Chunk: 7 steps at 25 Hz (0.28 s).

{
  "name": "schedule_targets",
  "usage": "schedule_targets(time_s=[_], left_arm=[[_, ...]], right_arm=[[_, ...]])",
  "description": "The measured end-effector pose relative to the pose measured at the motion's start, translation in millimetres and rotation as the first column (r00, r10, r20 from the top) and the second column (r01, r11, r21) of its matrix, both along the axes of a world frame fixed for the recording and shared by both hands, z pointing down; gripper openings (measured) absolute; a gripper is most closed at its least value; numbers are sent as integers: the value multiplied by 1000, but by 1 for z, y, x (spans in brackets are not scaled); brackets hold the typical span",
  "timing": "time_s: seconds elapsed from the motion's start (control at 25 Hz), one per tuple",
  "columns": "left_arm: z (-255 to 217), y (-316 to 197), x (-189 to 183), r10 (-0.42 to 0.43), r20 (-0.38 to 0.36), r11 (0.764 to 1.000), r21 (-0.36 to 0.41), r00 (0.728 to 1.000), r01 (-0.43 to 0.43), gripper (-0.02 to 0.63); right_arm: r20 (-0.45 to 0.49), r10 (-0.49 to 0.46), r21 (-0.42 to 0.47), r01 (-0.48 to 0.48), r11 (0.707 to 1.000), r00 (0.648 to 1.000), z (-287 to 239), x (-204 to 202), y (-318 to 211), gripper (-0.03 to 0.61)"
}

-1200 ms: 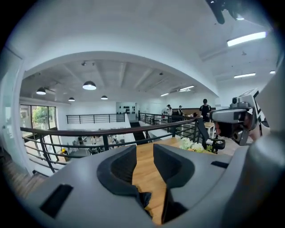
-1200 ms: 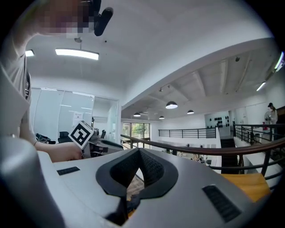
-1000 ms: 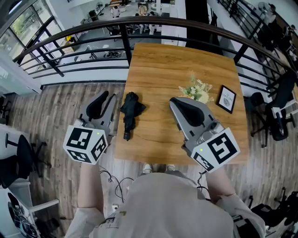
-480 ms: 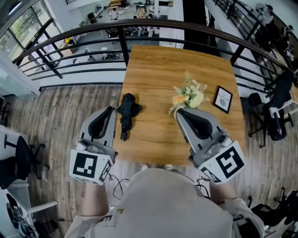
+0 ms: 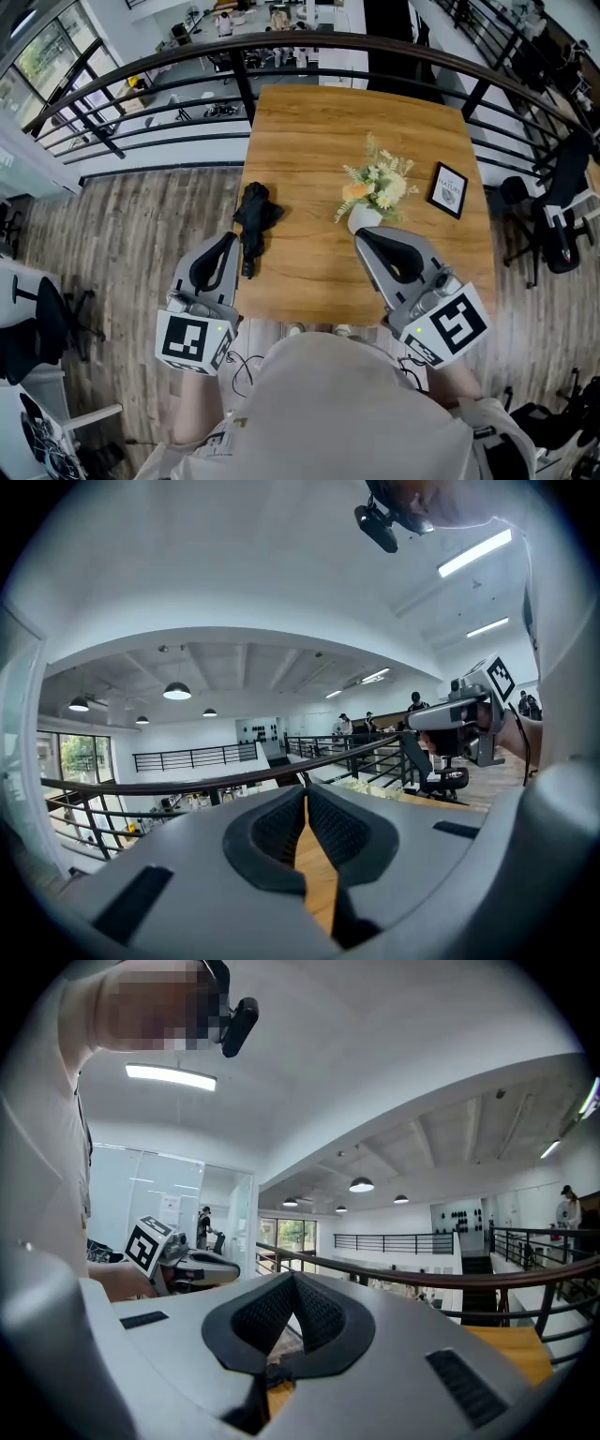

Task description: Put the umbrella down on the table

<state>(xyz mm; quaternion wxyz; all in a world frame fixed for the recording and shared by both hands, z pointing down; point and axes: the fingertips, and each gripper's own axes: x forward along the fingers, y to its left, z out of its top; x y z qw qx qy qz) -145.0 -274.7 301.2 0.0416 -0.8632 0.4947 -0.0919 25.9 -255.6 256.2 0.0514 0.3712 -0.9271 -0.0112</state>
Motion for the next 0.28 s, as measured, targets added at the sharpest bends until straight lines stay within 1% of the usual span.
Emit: schedule_targets(time_s=[0.28], left_arm=[[-5, 7, 1, -5, 0, 1000, -1, 1000, 5, 25]], right_arm=[[12, 5, 5, -5, 1000, 1000, -2, 5, -2, 28]])
